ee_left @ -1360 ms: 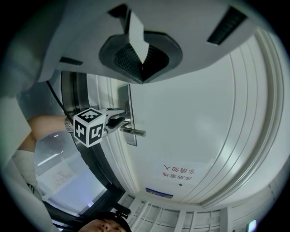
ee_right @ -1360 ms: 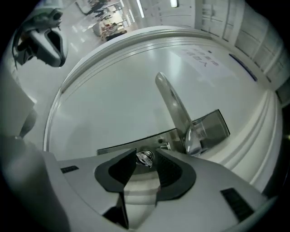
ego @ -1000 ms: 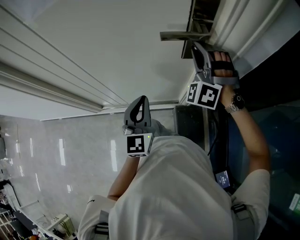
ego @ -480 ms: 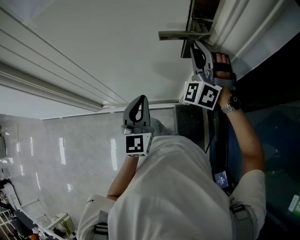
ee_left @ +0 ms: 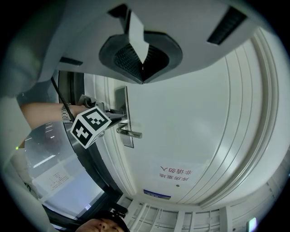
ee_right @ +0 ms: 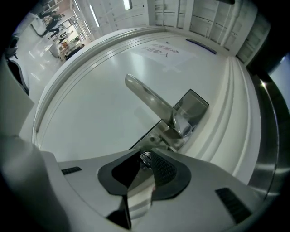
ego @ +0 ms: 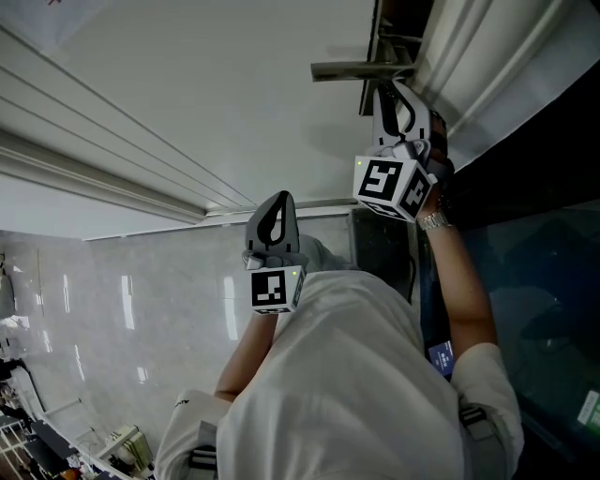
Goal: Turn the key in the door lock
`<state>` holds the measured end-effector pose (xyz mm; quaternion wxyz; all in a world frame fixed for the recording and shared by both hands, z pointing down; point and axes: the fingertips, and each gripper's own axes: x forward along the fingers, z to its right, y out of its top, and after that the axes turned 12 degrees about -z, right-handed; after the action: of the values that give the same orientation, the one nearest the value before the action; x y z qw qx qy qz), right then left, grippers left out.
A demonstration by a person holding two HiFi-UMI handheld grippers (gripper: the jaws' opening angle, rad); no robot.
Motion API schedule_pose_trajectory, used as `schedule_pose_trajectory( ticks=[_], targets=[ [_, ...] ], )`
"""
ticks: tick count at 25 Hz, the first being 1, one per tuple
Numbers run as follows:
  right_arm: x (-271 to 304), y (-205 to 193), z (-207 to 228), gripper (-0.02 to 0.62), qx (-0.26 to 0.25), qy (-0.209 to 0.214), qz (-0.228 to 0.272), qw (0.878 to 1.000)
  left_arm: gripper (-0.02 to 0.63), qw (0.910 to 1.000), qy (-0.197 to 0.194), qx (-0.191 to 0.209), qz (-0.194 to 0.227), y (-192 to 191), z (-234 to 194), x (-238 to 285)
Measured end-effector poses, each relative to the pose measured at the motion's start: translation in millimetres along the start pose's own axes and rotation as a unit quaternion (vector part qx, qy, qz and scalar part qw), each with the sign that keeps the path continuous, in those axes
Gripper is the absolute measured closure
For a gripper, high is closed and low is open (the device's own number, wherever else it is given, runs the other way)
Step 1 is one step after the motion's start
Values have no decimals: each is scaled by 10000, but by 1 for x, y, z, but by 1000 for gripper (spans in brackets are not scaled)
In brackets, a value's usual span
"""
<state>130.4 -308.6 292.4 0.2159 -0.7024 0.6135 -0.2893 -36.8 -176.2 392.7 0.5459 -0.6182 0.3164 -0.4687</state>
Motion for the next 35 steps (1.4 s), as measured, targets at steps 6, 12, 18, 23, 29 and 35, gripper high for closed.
schedule_pose_trajectory(
  ticks=[6,12,18,23,29,35],
  targets=[
    [0,-2,3,527,860,319,15,9958,597,10000,52,12,-59,-3,1,0],
    [0,0,5,529,1087,398,76,9932,597,10000,-7,15,60,4,4,0],
    [0,1,5,529,1313,507,135,9899,597,10000,-49,9,47,4,8,1],
    [-1,-2,12,580,2253,718,214,9714,597,9999,2,99,-50,0,6,0],
    [-1,-1,13,580,2588,743,243,9628,597,10000,17,84,-29,2,6,-1],
    [1,-10,18,580,4105,1166,286,9039,597,9999,-37,93,8,2,9,0]
  ],
)
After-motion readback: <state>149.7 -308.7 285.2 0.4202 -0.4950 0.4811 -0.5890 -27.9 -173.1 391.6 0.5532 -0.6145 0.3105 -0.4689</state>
